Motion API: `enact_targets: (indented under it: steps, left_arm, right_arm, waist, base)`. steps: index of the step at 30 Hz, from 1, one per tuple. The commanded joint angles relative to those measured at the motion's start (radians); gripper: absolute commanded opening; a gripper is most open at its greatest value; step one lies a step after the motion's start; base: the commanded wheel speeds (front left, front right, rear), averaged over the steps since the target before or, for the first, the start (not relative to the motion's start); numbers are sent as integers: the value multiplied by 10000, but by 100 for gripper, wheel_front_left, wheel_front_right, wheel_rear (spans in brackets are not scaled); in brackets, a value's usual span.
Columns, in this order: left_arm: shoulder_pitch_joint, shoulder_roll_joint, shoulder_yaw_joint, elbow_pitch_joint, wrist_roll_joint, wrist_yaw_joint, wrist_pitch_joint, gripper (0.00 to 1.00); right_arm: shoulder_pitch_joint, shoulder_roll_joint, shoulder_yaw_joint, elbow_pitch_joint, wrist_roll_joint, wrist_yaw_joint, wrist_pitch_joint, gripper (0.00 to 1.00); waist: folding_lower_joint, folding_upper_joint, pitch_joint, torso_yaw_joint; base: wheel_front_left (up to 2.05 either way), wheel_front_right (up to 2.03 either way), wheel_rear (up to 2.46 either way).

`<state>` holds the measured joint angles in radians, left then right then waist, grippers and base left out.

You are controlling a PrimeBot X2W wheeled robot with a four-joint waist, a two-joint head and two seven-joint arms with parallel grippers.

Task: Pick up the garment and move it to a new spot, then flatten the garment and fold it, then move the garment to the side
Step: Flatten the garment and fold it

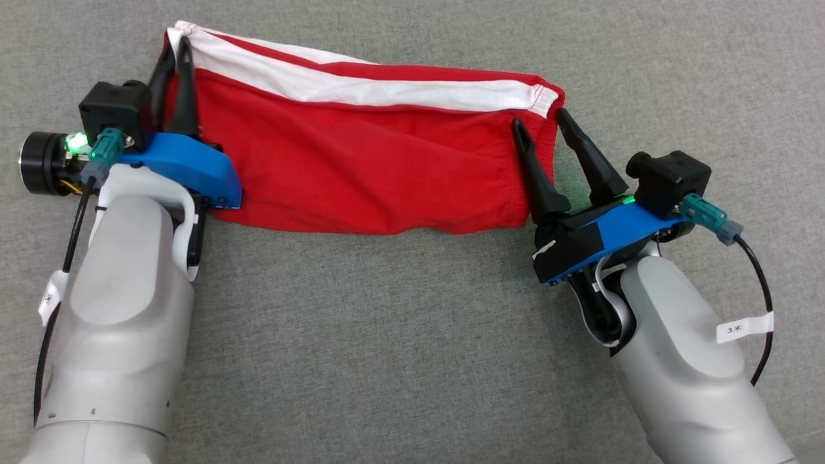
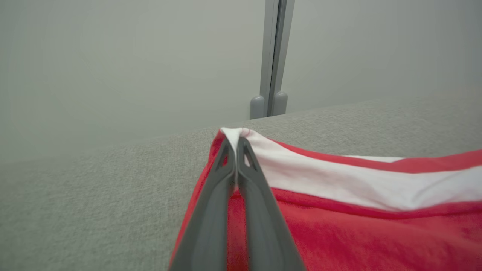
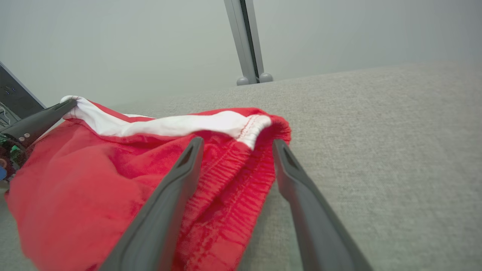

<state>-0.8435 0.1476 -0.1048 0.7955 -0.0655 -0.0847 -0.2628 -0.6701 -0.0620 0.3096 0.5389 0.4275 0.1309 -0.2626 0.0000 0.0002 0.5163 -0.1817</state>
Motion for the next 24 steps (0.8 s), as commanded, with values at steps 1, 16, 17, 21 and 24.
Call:
enact_targets:
  steps: [1, 16, 17, 21, 24]
  left_arm:
    - [75, 12, 104, -28, -39, 66, -30, 100]
    - [952, -190, 681, 1487, -585, 366, 109, 100]
    - [896, -171, 667, 1862, -548, 436, 245, 100]
    - [673, -157, 610, 3058, -648, 392, 731, 99]
    - [651, -283, 610, 3725, -759, 318, 964, 0]
  right_arm:
    - [-50, 29, -106, 52, -69, -1, -32, 100]
    - [1316, -196, -1739, -566, -765, -1, -31, 100]
    - [1384, -209, -1824, -587, -808, -1, -32, 100]
    - [1640, -224, -2104, -536, -1047, -1, -31, 100]
    - [1791, -208, -2302, -508, -1243, -1, -31, 100]
  waist:
    - [0, -2, -18, 36]
    - [0, -2, -480, 132]
    - [0, -2, -499, 116]
    - [0, -2, -638, 54]
    - [0, -2, -868, 77]
  base:
    - [0, 0, 0]
    - [0, 0, 0]
    - [0, 0, 0]
    - [0, 0, 0]
    - [0, 0, 0]
